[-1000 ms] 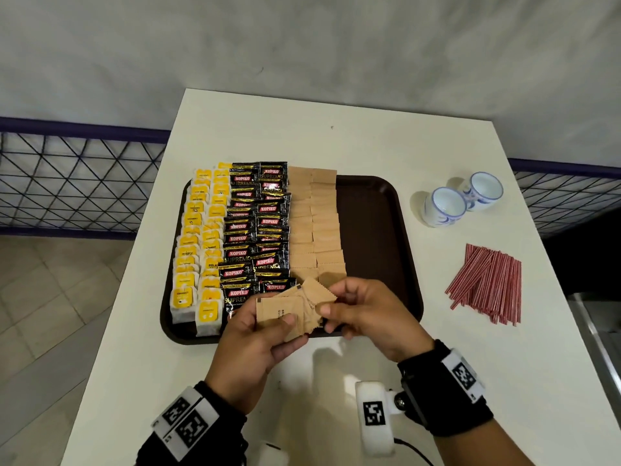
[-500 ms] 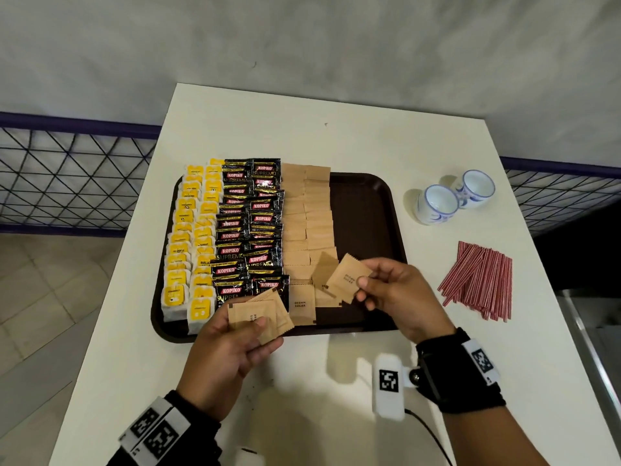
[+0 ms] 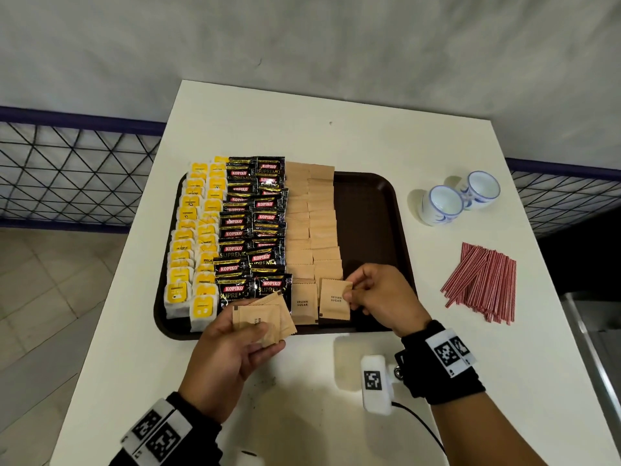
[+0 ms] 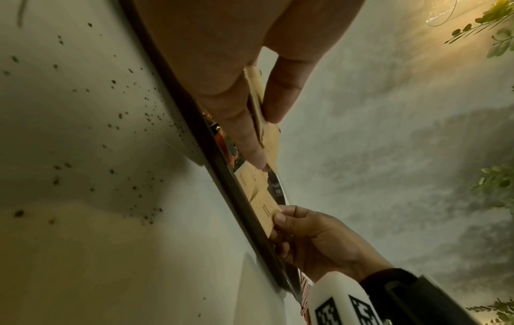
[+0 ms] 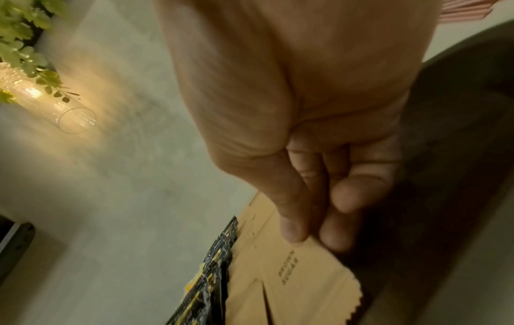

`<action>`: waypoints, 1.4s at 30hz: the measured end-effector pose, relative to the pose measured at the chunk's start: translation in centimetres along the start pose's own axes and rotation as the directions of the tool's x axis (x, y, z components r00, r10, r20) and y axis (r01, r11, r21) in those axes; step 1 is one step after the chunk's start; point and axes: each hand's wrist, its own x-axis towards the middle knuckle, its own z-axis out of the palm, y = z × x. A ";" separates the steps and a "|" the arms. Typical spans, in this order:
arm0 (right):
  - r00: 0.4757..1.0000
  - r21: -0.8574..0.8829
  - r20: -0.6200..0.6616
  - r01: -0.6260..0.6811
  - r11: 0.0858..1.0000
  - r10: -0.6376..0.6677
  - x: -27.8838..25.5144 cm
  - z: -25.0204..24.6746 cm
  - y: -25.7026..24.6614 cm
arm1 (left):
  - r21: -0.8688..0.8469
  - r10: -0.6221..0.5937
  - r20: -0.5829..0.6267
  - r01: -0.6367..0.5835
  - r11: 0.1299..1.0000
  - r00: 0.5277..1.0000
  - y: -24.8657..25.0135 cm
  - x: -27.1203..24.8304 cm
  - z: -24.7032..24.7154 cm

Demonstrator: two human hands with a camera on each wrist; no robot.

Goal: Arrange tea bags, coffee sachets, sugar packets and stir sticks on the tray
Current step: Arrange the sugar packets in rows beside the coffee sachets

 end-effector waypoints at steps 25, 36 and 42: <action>0.971 -0.174 -0.221 0.051 0.983 -0.089 -0.3 2.5 -1.3 | -0.033 -0.055 -0.010 0.054 0.998 0.998 -0.3 0.2 0.2; 0.963 -0.116 -0.227 0.119 0.986 -0.143 -1.6 2.0 -1.7 | -0.063 -0.050 -0.004 0.049 0.997 0.999 -0.1 0.7 0.7; 0.976 0.326 0.166 0.079 0.942 -0.140 -3.3 2.9 -2.6 | 0.154 0.017 0.068 -0.028 0.988 0.998 -0.3 0.6 1.8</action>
